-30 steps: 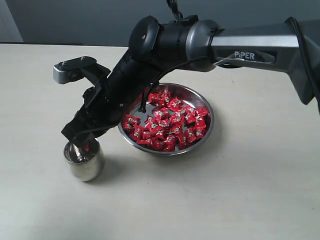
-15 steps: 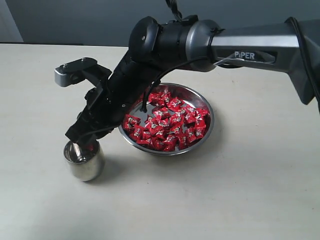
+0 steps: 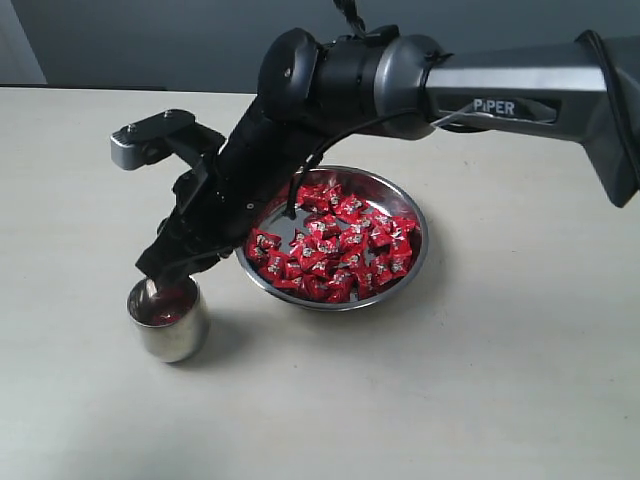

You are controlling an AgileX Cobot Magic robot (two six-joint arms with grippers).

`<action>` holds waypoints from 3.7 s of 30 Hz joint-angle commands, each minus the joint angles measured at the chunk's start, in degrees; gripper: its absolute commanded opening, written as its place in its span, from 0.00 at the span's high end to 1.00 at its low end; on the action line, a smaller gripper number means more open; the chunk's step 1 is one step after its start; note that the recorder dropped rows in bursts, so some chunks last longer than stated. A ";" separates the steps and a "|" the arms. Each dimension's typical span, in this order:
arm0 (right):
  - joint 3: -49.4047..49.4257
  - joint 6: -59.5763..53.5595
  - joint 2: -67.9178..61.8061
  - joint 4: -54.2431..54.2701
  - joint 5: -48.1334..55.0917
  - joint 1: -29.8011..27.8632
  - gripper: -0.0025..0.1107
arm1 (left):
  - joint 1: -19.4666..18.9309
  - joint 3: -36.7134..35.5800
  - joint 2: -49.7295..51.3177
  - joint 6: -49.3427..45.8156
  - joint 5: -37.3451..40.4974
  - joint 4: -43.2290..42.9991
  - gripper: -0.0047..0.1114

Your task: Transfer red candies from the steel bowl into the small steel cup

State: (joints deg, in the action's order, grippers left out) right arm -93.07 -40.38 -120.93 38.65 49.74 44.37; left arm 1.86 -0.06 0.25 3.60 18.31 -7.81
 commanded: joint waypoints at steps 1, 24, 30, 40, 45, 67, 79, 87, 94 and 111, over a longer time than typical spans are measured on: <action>-1.60 8.09 2.98 -10.65 -4.87 -2.22 0.73 | -0.15 0.06 -0.25 0.31 -0.54 0.16 0.96; -2.81 16.67 -5.51 -24.12 -5.55 -6.40 0.73 | -0.15 0.06 -0.25 0.31 -0.54 0.16 0.96; -2.81 16.67 -6.74 -24.26 -5.80 -6.40 0.58 | -0.15 0.06 -0.25 0.31 -0.54 0.16 0.96; -2.81 16.67 -7.65 -23.78 -10.11 -6.40 0.52 | -0.15 0.06 -0.25 0.31 -0.54 0.16 0.96; -2.81 16.75 -8.63 -24.22 -9.56 -6.40 0.52 | -0.15 0.06 -0.25 0.31 -0.54 0.16 0.96; -2.81 18.42 -8.42 -24.39 -9.69 -6.40 0.97 | -0.15 0.06 -0.25 0.31 -0.54 0.16 0.96; -2.81 18.57 -3.94 -24.67 -9.41 -6.40 0.97 | -0.15 0.06 -0.25 0.31 -0.54 0.16 0.96; -2.81 18.46 -5.95 -24.67 -9.87 -6.40 0.86 | -0.15 0.06 -0.25 0.31 -0.54 0.16 0.96; -2.85 18.45 -7.68 -25.98 -11.83 -6.40 0.59 | -0.15 0.06 -0.25 0.31 -0.54 0.16 0.96; -2.85 19.42 -9.90 -26.39 -12.46 -6.40 0.60 | -0.15 0.06 -0.25 0.31 -0.54 0.16 0.96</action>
State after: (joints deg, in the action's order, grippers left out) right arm -95.68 -21.42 -130.49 12.59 37.49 38.25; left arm 1.86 -0.06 0.25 3.60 18.31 -7.81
